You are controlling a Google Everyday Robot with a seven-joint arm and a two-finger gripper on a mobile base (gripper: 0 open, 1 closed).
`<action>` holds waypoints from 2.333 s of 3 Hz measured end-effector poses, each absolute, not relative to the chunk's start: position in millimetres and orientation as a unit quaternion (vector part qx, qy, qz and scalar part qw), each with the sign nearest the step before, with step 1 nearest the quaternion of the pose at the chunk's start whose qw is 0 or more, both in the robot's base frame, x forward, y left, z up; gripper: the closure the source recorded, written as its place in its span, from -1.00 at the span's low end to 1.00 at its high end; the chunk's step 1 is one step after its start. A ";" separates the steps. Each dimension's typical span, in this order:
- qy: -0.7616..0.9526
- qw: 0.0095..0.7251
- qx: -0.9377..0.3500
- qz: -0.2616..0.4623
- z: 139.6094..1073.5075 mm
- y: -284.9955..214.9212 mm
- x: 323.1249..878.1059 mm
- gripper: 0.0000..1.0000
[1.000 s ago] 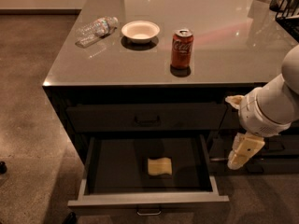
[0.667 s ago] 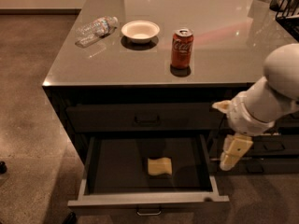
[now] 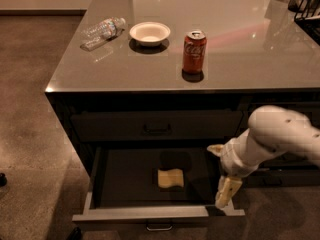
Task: Pick sponge from middle drawer and place on counter
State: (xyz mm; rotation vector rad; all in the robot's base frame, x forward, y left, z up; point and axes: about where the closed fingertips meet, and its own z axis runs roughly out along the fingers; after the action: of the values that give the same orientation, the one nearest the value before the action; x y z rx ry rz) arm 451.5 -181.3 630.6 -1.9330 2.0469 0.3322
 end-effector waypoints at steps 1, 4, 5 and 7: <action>0.710 0.189 -0.668 0.118 584.9 -168.5 462.1 -1.00; 0.737 0.277 -0.602 0.134 544.9 -145.0 524.5 -1.00; 0.755 0.284 -0.572 0.150 510.9 -139.1 544.8 -1.00; 0.760 0.282 -0.555 0.185 441.6 -128.2 566.3 -0.88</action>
Offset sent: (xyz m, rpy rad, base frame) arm 0.0095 0.0115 -0.0414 0.0493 -0.0434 -0.0091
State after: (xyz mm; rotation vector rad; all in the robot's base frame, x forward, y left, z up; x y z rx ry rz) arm 566.3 -128.2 441.6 -1.4863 2.0365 0.4954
